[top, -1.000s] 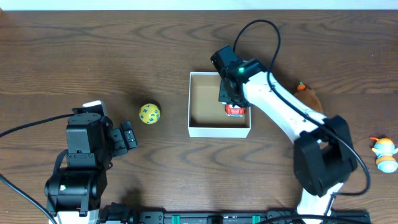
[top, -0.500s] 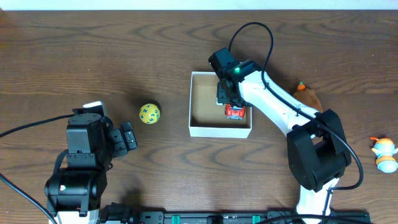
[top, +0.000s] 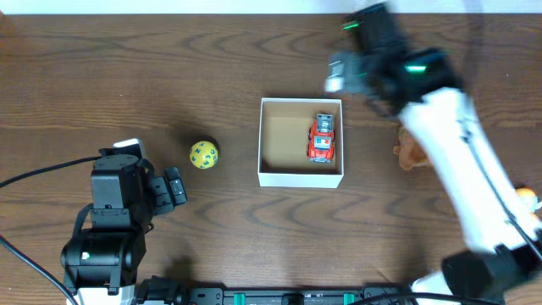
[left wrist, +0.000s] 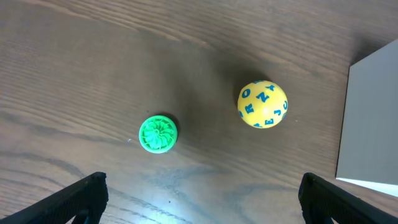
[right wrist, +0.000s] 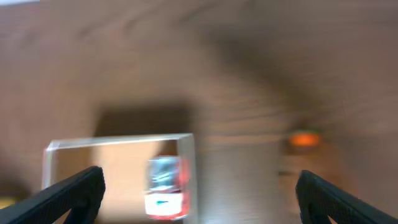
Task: Pack container
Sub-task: 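Move the right gripper to the brown plush toy and grasp, then carry the brown plush into the box beside the truck, release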
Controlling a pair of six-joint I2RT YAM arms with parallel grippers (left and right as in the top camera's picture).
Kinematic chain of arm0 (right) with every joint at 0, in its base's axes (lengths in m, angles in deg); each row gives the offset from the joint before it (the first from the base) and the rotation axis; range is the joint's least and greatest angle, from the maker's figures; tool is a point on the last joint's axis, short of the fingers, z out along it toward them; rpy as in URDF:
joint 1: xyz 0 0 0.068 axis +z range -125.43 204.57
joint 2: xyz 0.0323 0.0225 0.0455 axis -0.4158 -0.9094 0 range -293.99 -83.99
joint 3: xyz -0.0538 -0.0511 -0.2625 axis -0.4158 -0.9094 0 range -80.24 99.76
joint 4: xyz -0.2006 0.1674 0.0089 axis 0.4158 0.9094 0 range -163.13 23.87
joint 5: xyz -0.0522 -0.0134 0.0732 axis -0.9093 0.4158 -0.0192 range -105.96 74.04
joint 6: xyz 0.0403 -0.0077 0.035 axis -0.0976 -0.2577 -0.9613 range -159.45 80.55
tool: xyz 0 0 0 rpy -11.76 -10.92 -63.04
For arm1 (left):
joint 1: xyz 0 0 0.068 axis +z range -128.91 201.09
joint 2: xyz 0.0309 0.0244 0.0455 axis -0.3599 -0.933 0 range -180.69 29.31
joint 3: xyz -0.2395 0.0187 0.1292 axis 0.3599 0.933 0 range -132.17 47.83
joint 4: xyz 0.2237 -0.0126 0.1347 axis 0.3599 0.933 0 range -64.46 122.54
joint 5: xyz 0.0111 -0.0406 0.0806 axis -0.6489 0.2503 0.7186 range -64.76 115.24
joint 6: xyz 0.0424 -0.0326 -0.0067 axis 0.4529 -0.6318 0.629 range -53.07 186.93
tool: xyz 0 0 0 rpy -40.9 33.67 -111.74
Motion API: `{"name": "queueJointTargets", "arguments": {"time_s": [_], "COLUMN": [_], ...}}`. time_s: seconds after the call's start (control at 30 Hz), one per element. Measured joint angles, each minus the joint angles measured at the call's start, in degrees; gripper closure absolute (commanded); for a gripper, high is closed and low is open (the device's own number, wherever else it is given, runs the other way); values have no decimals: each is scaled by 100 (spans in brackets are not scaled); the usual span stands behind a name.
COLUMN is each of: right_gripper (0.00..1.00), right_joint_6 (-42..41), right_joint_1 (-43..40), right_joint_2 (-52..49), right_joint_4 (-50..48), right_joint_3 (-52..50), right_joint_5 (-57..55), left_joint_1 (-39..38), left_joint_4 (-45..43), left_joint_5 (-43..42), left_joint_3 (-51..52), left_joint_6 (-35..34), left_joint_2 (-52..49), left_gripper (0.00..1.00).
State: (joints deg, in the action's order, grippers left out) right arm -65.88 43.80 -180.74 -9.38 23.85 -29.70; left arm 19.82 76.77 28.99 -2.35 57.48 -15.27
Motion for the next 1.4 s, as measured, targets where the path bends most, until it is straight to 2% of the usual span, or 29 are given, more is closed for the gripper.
{"name": "queueJointTargets", "arguments": {"time_s": [0.13,0.27,0.53,0.57,0.6,0.67,0.77,0.8,0.83,0.87,0.9,1.17,1.4], "right_gripper": [1,1,1,4,9,35,67,72,85,93,98,98,91], "right_joint_6": [487,1152,1976,2020,2065,2127,2133,2138,2120,2120,2118,2055,1499], "right_joint_1": [-1329,-2118,-2404,-2404,-2404,-2404,-2404,-2402,-2404,-2404,-2404,-2299,-1458], "right_joint_2": [328,116,-852,-949,-1019,-1187,-1335,-1342,-1338,-1331,-1327,-931,588], "right_joint_4": [516,525,-72,-179,-271,-391,-407,-404,-400,-396,-378,57,-271], "right_joint_3": [35,-448,-2028,-2157,-2253,-2413,-2457,-2457,-2457,-2455,-2455,-2142,-1235], "right_joint_5": [-114,2,509,535,551,597,675,680,678,675,667,669,704], "left_joint_1": [0,0,0,0,0,0,0,0,0,0,0,0,0], "left_joint_4": [22,44,46,44,44,44,46,48,48,55,66,94,98], "left_joint_5": [0,0,-17,-17,-20,-20,-22,-24,-26,-33,-35,-35,-35], "left_joint_3": [0,0,0,0,0,0,0,0,0,0,0,0,0], "left_joint_6": [0,0,0,0,0,0,0,0,0,0,0,0,0], "left_joint_2": [0,0,0,0,0,0,0,0,0,0,0,0,0], "left_gripper": [2,2,2,2,2,2,2,2,2,2,2,2,2]}}
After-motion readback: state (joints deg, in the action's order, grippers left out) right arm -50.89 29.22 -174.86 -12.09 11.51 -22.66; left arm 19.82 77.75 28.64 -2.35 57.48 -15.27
